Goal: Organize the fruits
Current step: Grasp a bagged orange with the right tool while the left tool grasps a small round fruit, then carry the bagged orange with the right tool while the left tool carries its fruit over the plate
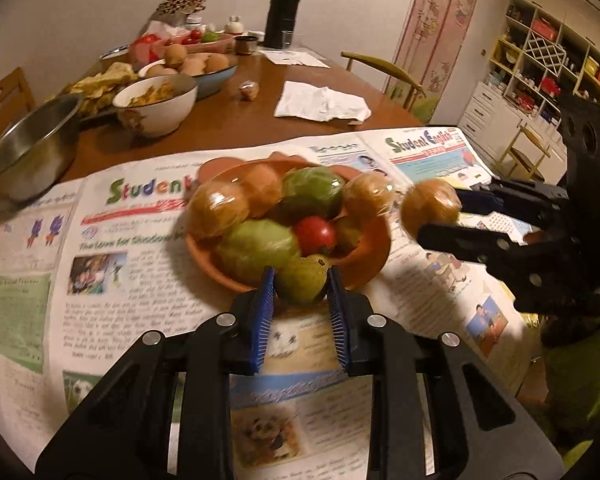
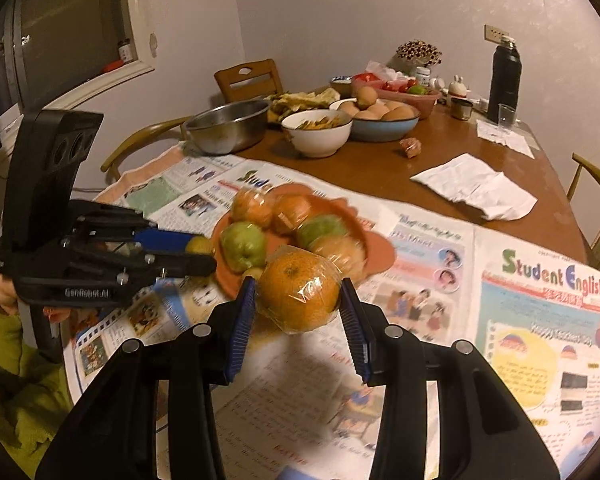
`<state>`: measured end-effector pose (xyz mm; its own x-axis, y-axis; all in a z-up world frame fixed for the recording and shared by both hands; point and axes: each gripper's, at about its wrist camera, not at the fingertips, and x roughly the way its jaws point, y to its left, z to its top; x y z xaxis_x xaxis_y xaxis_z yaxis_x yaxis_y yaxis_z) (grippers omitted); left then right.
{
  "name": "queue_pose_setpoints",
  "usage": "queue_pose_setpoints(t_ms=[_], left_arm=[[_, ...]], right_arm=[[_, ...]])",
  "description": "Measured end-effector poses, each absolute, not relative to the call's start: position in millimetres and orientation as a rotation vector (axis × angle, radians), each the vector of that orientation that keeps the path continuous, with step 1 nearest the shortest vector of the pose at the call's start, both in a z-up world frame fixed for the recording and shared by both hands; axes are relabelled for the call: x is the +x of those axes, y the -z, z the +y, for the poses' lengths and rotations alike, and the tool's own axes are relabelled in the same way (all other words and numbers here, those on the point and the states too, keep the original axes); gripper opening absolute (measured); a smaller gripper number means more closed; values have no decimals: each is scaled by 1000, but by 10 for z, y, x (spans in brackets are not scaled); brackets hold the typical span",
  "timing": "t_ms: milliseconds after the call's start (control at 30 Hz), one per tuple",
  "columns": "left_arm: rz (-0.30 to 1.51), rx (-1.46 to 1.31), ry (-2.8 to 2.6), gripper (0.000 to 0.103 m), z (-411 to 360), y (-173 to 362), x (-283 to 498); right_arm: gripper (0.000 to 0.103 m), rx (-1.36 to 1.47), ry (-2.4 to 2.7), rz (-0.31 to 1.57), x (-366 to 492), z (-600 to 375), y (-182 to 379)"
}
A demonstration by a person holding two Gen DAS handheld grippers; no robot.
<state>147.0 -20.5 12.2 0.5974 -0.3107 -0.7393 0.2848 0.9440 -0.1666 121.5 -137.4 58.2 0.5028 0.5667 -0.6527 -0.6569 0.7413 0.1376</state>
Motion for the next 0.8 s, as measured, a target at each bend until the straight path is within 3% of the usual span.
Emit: queue_pose_setpoints(t_ms=[800], left_arm=[[898,3,348,19,-470,0,1736]], right_arm=[[40,-105,-736,720,1509,-1493,-612]])
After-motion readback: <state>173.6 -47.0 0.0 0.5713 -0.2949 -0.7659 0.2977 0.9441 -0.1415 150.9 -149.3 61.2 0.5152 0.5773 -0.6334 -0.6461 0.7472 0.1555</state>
